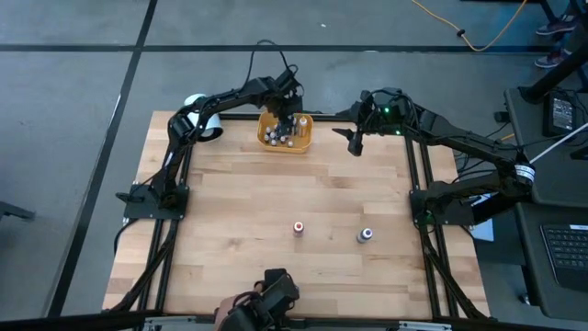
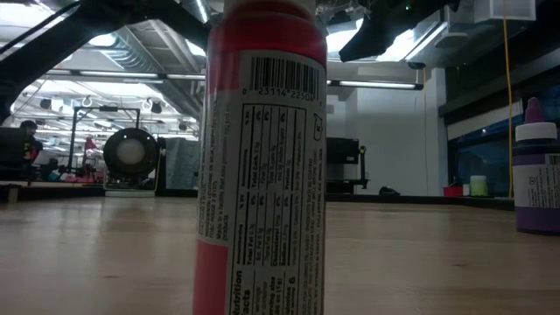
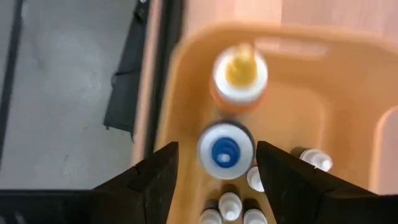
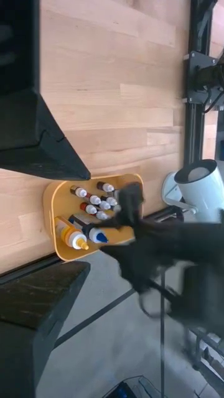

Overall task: Pick & Place food coloring
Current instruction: Put the large blue food coloring bottle into the yellow bin, then put the large purple food coloring bottle into the yellow bin

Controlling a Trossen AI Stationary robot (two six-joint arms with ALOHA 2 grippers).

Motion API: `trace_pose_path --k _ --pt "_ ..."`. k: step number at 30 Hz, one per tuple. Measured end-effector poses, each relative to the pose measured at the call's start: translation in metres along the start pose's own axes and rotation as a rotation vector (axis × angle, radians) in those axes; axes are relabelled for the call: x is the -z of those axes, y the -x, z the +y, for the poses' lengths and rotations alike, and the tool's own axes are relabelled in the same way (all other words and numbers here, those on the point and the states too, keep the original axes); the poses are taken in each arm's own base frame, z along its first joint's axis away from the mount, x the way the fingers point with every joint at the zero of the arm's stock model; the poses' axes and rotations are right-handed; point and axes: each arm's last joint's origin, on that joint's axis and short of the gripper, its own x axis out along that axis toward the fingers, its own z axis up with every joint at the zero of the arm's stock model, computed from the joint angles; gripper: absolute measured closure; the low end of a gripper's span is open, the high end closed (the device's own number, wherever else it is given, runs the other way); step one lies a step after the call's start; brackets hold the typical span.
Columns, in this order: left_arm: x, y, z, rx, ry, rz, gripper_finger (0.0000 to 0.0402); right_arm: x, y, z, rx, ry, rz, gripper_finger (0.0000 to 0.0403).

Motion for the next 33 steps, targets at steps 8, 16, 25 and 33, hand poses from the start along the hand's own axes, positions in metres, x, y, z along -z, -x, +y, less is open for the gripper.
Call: trace_pose_path --k 8,16,25,33 --pt "-0.027 0.063 0.003 0.07 0.014 -0.06 0.0193 0.016 0.003 0.005 -0.058 0.017 0.171 0.0178" --pt "-0.022 0.131 -0.02 0.17 0.03 -0.095 0.0194 0.02 0.043 0.027 -0.193 0.045 0.214 0.0178" --pt "-0.003 0.183 -0.047 0.179 0.0 -0.101 0.0204 0.027 0.095 0.084 -0.298 0.011 0.336 0.0178" --pt "0.014 0.195 -0.057 0.166 0.001 -0.09 0.0217 0.032 0.1 0.136 -0.319 -0.183 0.488 0.0178"
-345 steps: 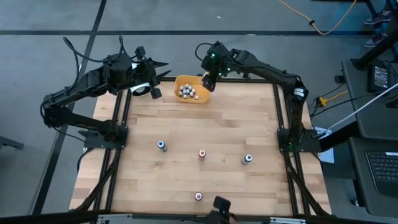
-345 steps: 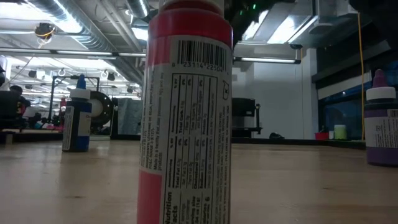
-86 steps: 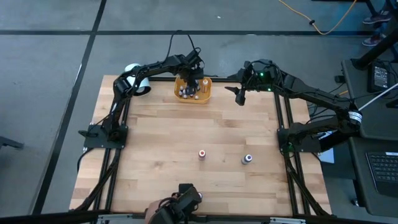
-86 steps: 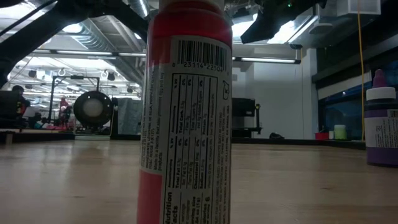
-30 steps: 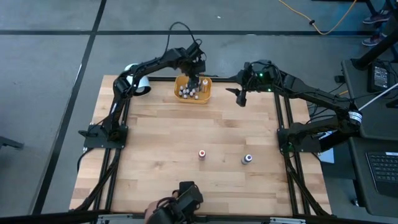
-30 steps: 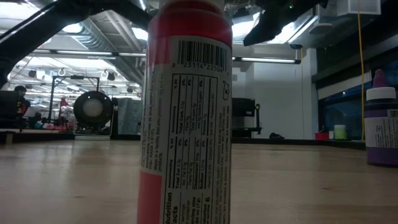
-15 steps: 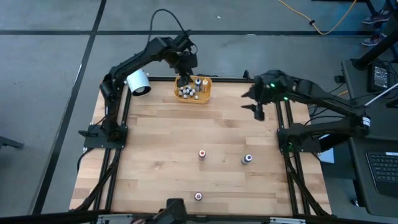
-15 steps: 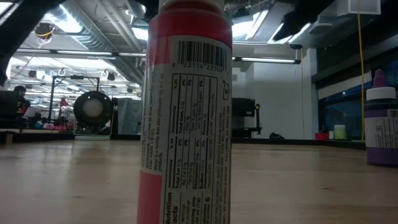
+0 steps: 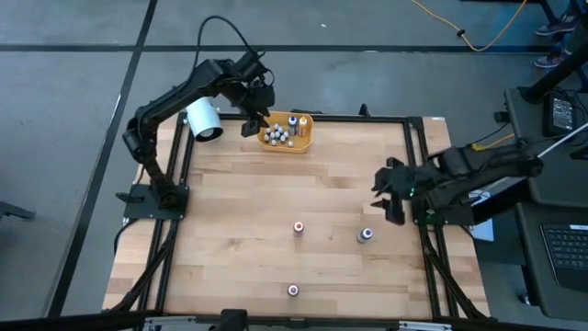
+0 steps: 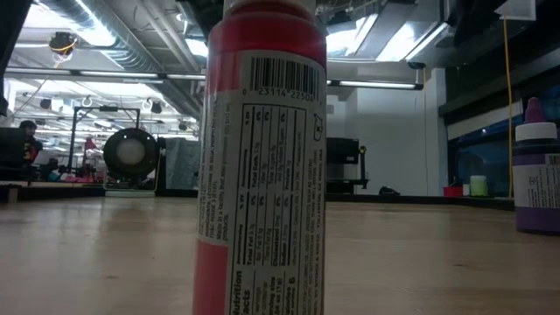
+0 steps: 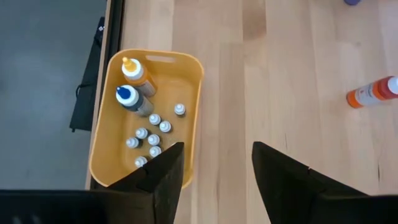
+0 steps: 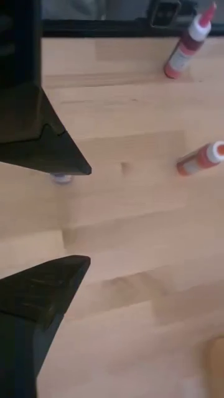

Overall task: Pick & Place food coloring
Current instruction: Put the large purple food coloring bottle into the yellow bin

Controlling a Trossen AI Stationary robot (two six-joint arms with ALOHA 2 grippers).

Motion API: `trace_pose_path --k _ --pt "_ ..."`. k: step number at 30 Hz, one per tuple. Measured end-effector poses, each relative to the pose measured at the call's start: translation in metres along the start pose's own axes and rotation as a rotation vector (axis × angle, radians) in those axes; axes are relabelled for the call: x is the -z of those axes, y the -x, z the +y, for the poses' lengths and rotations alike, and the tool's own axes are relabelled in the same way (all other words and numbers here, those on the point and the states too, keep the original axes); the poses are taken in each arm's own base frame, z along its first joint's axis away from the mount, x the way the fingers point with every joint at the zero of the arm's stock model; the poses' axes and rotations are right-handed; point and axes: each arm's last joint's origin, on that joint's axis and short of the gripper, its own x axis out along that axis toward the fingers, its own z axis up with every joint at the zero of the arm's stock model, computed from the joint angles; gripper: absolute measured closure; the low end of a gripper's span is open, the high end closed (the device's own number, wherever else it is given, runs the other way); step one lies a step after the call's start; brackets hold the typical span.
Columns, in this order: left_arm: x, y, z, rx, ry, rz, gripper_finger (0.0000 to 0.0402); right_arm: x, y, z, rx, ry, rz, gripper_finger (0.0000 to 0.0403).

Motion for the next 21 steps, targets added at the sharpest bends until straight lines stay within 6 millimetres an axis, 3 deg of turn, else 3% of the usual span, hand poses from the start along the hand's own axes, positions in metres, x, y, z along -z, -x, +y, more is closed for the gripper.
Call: trace_pose_path --k 13,21 --pt "-0.001 0.0 0.0 -0.003 -0.055 -0.014 0.0234 0.01 -0.041 0.048 0.062 -0.306 0.194 0.0174" --pt "-0.001 0.0 0.0 0.002 -0.056 -0.017 0.024 0.015 -0.064 0.064 0.134 -0.385 0.263 0.0101"
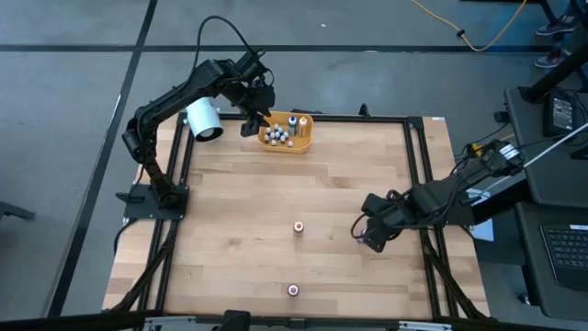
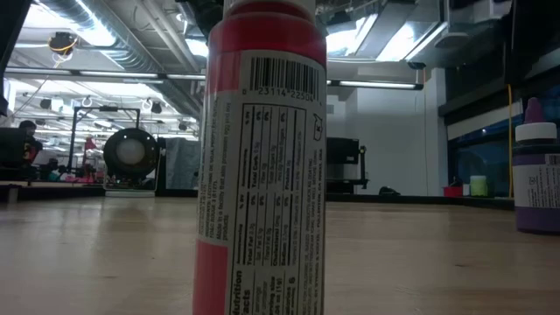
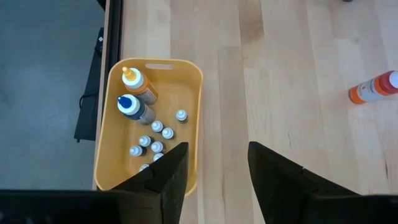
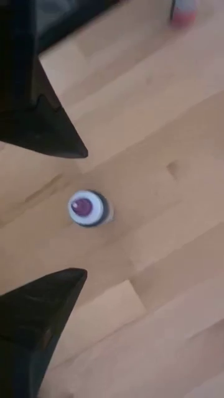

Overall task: Pick & Place food coloring
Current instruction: Put the large purple food coloring bottle into the yellow bin

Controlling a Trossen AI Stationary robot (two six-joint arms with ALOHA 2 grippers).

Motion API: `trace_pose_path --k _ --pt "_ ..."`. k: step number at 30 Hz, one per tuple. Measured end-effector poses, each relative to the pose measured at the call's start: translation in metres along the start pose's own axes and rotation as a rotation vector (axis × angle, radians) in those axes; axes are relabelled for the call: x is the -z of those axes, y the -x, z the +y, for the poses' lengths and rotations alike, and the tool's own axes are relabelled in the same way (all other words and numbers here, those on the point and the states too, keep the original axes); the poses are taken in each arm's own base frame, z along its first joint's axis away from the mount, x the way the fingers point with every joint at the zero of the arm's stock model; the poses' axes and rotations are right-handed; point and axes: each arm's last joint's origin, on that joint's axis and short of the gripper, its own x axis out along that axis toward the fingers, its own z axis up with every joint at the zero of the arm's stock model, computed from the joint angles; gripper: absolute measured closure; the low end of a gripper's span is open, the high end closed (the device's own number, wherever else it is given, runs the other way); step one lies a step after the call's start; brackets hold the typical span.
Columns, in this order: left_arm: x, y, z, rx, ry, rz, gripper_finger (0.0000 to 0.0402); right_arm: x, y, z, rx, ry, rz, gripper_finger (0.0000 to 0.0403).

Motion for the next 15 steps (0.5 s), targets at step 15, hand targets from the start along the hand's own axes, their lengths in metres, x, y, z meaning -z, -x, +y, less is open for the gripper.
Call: trace_pose_path --k 15 --pt "-0.001 0.0 0.0 0.0 -0.003 -0.002 0.0244 0.006 -0.068 0.017 0.066 0.036 0.124 0.0091"
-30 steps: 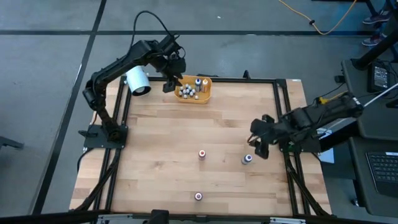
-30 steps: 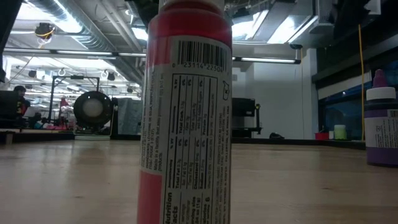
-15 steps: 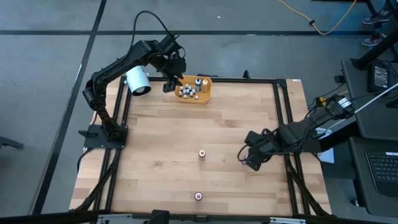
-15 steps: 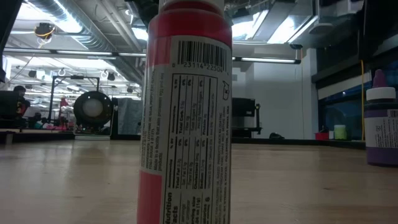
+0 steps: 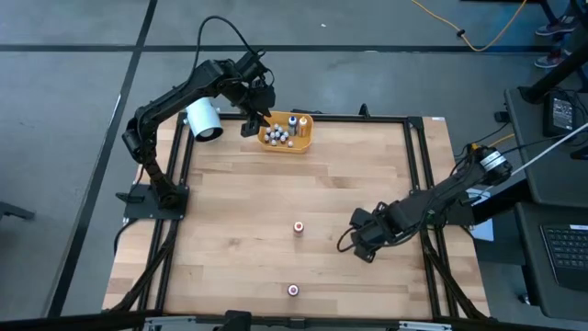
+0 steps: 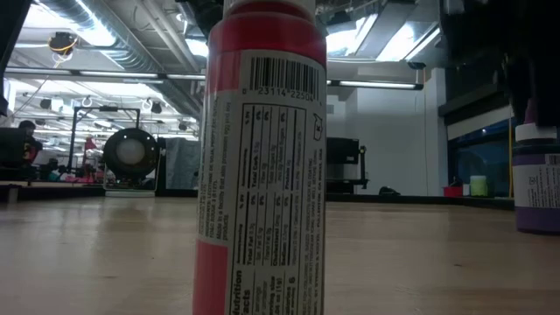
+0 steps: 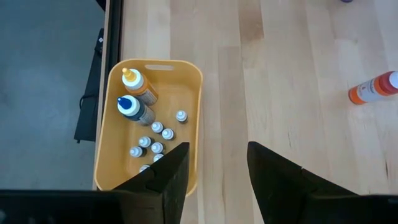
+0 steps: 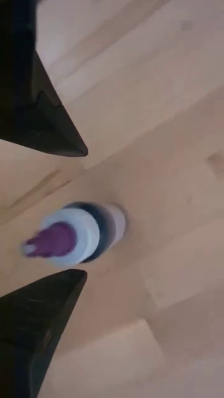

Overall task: Pick & Place food coloring
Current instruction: Put the large purple food coloring bottle into the yellow bin

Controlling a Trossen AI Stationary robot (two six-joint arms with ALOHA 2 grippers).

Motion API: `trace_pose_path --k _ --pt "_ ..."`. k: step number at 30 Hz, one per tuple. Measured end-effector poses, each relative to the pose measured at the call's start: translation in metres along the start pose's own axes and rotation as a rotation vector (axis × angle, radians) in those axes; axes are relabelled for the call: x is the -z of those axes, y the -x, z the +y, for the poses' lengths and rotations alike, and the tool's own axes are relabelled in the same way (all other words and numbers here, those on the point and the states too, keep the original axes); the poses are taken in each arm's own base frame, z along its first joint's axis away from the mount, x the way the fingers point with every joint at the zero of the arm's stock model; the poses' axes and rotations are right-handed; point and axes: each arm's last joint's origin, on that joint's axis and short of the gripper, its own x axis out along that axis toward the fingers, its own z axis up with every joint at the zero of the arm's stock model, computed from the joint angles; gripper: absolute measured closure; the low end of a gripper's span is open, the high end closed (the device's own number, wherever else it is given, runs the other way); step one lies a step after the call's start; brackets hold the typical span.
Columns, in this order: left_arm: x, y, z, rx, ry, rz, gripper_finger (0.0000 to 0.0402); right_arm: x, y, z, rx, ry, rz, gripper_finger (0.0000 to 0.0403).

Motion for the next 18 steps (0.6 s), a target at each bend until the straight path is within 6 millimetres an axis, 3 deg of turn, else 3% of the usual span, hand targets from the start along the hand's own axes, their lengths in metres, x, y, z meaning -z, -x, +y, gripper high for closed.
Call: trace_pose_path --k 4,12,18 --pt "0.0 0.0 0.0 0.0 -0.001 -0.001 0.0245 0.006 -0.02 -0.007 -0.01 -0.032 0.022 0.0092" --pt "0.0 0.0 0.0 0.003 0.009 -0.002 0.0247 0.006 -0.03 -0.015 0.004 0.0 0.034 0.0097" --pt "-0.001 -0.001 -0.002 0.006 0.007 -0.002 0.0247 0.0 -0.035 -0.02 -0.015 0.059 0.041 0.016"
